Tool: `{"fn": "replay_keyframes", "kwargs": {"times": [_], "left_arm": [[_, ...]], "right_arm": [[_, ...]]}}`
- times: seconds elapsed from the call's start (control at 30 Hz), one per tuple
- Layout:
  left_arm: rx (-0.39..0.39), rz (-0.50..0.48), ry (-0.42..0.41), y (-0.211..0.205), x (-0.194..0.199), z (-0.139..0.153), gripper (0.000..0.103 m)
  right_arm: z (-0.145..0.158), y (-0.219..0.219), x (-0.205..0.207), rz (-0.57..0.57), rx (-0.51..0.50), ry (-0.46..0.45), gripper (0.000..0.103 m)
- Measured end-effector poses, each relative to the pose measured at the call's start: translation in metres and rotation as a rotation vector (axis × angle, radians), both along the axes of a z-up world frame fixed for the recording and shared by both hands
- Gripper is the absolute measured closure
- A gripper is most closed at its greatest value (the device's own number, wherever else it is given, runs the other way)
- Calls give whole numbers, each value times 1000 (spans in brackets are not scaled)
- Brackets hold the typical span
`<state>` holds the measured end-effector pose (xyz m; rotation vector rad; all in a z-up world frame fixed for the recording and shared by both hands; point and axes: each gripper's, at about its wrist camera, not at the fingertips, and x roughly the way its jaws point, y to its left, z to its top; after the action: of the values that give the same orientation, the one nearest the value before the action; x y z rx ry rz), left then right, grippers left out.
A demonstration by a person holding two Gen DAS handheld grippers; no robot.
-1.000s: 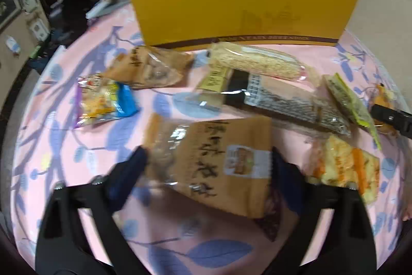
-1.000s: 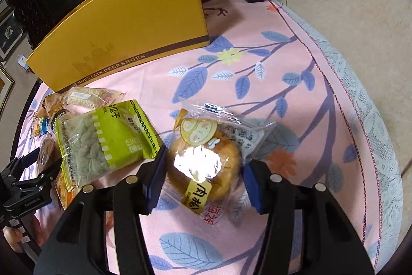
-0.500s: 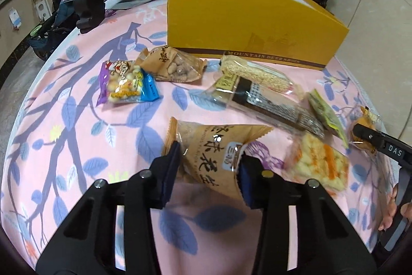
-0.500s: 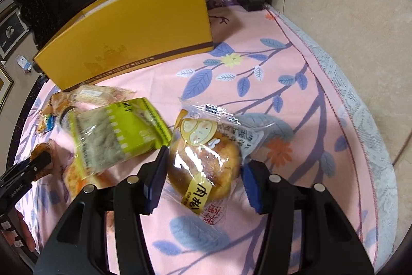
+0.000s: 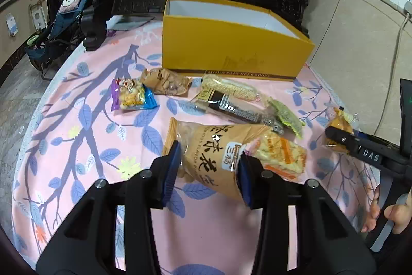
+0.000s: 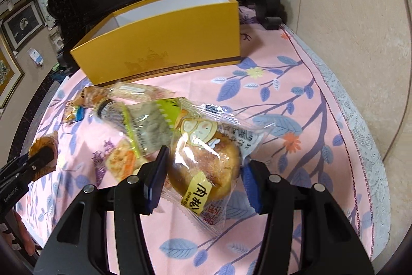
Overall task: Organize snacks
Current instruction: 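Carry the peanut bag and cake pack into the yellow box and release them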
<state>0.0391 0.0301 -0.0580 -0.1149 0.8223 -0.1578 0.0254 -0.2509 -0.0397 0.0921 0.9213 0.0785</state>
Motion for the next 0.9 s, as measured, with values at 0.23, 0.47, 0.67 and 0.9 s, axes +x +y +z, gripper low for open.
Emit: {"fn": "replay_keyframes", "kwargs": {"times": [0.23, 0.47, 0.67, 0.9], "left_arm": [[5, -35, -29, -13, -5, 17, 62], [-2, -47, -22, -18, 8, 21, 62], [9, -40, -16, -22, 46, 40, 62], [12, -5, -61, -21, 129, 82, 62]], "right_arm": [[7, 7, -4, 24, 5, -10, 49], [8, 10, 1, 41, 12, -8, 49], [27, 22, 34, 93, 5, -26, 49], [66, 28, 117, 113, 0, -49, 49]]}}
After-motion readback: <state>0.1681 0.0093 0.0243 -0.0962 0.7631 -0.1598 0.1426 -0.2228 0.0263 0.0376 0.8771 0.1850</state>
